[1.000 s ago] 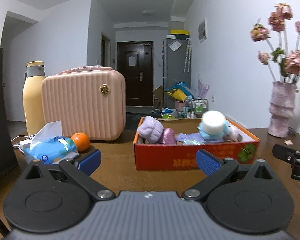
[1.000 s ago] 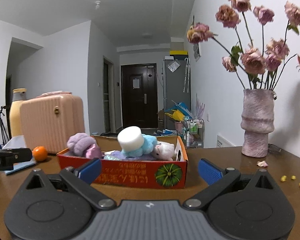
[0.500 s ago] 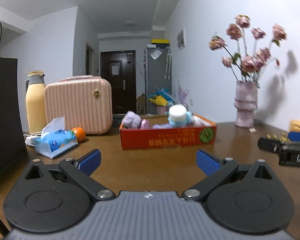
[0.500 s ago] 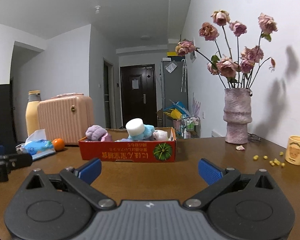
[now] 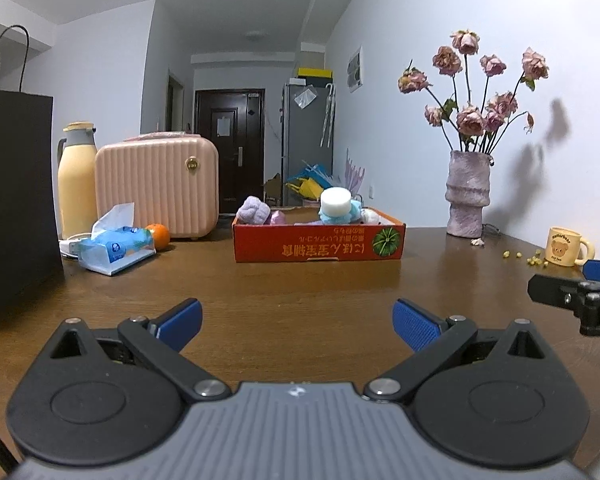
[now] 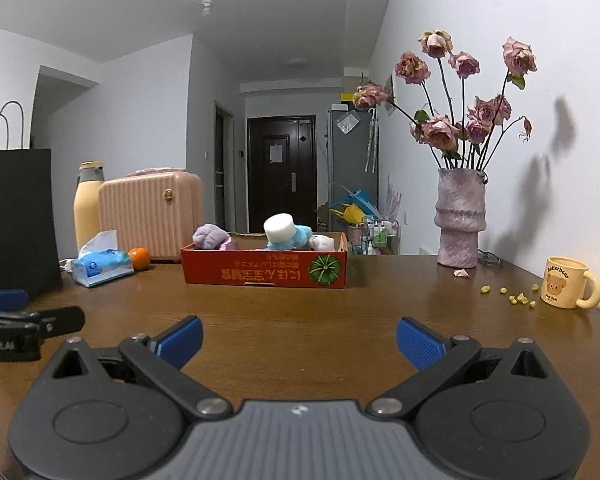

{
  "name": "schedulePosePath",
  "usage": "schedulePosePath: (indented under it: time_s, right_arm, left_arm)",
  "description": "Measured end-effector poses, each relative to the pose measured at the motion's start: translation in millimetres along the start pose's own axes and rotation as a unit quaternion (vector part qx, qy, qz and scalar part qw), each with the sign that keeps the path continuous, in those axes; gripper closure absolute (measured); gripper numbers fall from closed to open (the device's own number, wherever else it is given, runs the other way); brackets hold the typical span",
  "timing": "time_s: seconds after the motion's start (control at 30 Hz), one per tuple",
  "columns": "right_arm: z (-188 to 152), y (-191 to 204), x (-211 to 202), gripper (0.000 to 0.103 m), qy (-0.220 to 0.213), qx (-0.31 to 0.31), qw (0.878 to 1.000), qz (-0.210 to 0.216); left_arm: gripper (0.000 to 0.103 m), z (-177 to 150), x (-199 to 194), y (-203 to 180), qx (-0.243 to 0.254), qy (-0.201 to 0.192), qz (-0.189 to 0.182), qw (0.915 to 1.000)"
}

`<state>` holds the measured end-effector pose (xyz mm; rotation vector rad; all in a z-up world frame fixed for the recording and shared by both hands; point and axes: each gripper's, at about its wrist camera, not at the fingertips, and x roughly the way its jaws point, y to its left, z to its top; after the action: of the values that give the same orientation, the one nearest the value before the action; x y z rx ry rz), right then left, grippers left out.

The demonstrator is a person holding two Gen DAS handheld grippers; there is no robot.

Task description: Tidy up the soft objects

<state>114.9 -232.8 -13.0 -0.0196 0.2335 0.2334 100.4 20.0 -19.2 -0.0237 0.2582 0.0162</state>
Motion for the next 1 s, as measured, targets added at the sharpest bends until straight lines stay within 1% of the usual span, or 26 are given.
schedulePosePath:
  time_s: [0.33,1.0]
  right_arm:
    - [5.5,3.8,-12.4,0.0,-0.016,-0.001,1.0,0.001]
    - [6.9,4.9,-15.0,0.0,-0.02,-0.003,1.0,0.001]
  left_arm:
    - [0.0,4.9,-13.7,-3.8,0.004,-0.022,-0.006,0.9997]
    - [0.0,5.6,-18.8,-3.2,0.003,-0.029,-0.011,0.9995]
